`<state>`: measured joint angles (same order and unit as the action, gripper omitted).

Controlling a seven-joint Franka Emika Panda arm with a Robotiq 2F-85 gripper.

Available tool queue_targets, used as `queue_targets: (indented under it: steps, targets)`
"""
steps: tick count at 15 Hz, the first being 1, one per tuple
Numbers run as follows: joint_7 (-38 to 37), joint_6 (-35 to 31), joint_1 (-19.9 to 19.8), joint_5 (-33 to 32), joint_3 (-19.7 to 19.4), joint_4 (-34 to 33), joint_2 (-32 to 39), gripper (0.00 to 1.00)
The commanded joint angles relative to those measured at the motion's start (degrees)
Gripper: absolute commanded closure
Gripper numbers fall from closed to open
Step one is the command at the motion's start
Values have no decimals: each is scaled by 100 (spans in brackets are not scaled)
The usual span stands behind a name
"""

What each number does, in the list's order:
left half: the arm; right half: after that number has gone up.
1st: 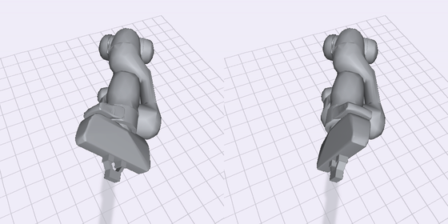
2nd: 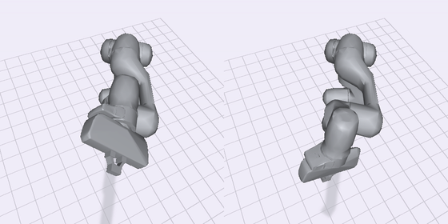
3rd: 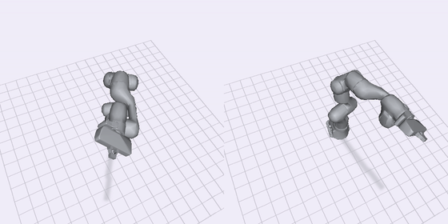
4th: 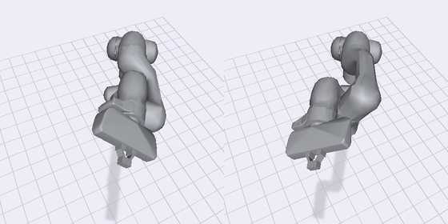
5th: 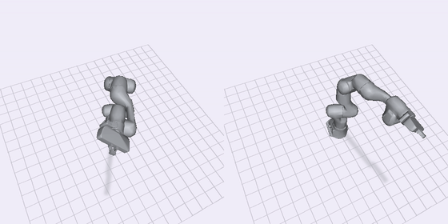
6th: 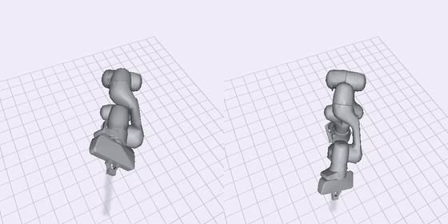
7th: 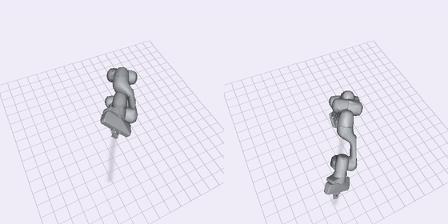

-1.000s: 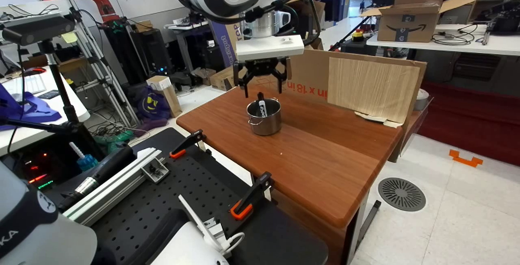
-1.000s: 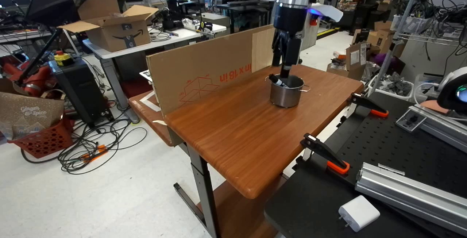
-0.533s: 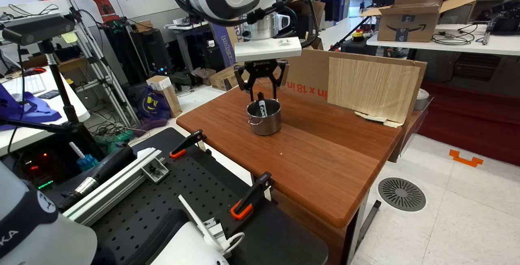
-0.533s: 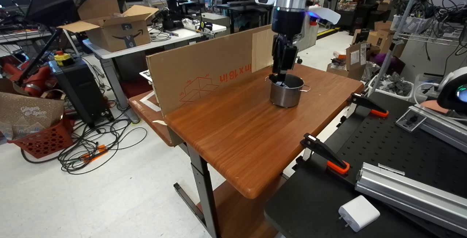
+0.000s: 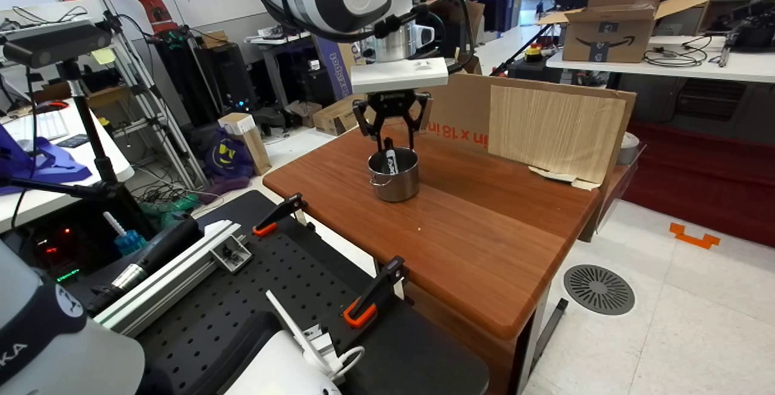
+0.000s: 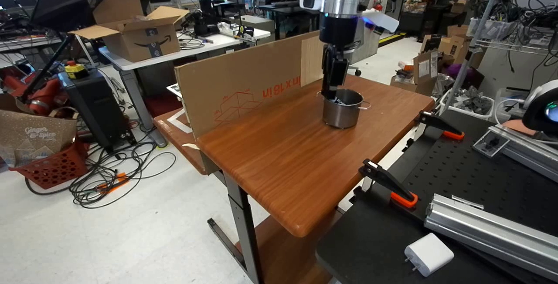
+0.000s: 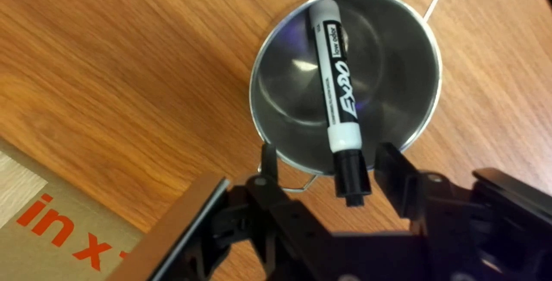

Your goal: Take the black marker from the silver pot and put it on the right side of the table

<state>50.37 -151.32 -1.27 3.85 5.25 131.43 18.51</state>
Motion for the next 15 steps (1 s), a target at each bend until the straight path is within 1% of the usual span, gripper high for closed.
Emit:
queue_targets:
  steps: [1,3,5,7,12,15]
  targets:
    - [-248,177,-44,-213,54,-177,103,72]
    - [-272,182,-50,-211,63,-191,100,88]
    - [-283,181,-55,-211,67,-193,102,99]
    - [-284,187,-66,-190,78,-182,78,95]
    - [-471,325,-25,-258,45,-7,-234,95]
    - [-519,600,-39,-256,22,83,-570,95]
